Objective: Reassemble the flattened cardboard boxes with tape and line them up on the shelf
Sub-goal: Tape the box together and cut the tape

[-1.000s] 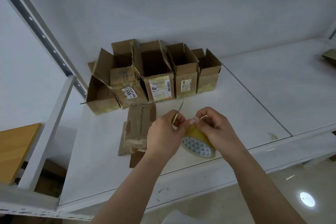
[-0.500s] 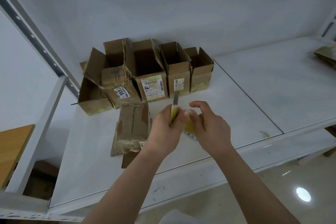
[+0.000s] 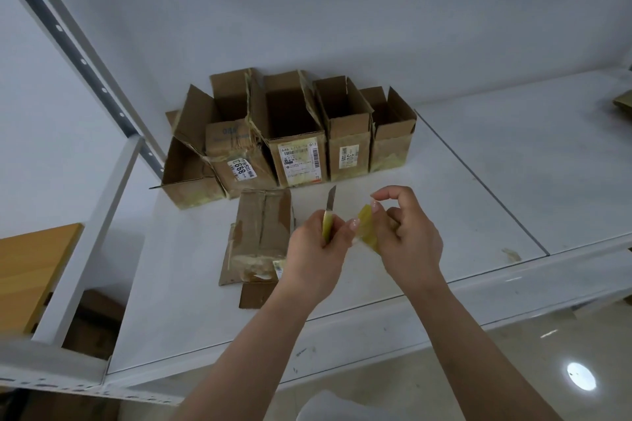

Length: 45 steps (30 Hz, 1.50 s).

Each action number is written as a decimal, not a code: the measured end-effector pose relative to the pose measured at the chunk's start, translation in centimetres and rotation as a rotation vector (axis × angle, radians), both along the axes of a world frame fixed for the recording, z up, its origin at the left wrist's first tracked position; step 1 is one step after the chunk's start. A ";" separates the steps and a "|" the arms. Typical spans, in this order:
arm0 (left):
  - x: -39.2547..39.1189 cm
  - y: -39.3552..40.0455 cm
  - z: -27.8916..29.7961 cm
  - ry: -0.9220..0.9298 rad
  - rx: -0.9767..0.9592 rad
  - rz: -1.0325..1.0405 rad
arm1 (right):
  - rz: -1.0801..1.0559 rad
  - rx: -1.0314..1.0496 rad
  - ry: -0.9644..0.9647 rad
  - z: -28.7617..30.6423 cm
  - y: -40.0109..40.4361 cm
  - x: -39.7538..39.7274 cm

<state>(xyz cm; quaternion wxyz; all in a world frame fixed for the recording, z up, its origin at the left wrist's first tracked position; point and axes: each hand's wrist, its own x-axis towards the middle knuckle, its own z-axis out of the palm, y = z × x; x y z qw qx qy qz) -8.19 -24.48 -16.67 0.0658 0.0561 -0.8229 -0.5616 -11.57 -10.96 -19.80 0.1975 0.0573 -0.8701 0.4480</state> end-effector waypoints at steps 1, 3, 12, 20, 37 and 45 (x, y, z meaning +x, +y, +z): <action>0.0 -0.3 0.0 -0.003 -0.012 -0.003 | -0.011 0.016 -0.001 -0.1 -0.1 -0.1; 0.1 -1.1 0.1 0.006 -0.039 -0.003 | -0.051 0.053 0.011 -0.4 0.0 -0.4; 0.2 -8.5 0.9 0.053 -0.162 0.306 | -0.157 0.465 0.223 -3.1 0.5 -1.0; 3.8 -16.9 -5.1 -0.297 -0.488 0.493 | -0.099 0.644 0.036 -6.7 -0.9 0.6; 2.3 -14.6 -3.6 0.032 -0.212 -0.008 | 0.423 0.473 -0.268 -0.9 -10.1 1.7; 2.6 -15.9 -6.6 0.148 -0.167 -0.002 | 0.436 0.426 -0.082 -2.3 -10.8 1.9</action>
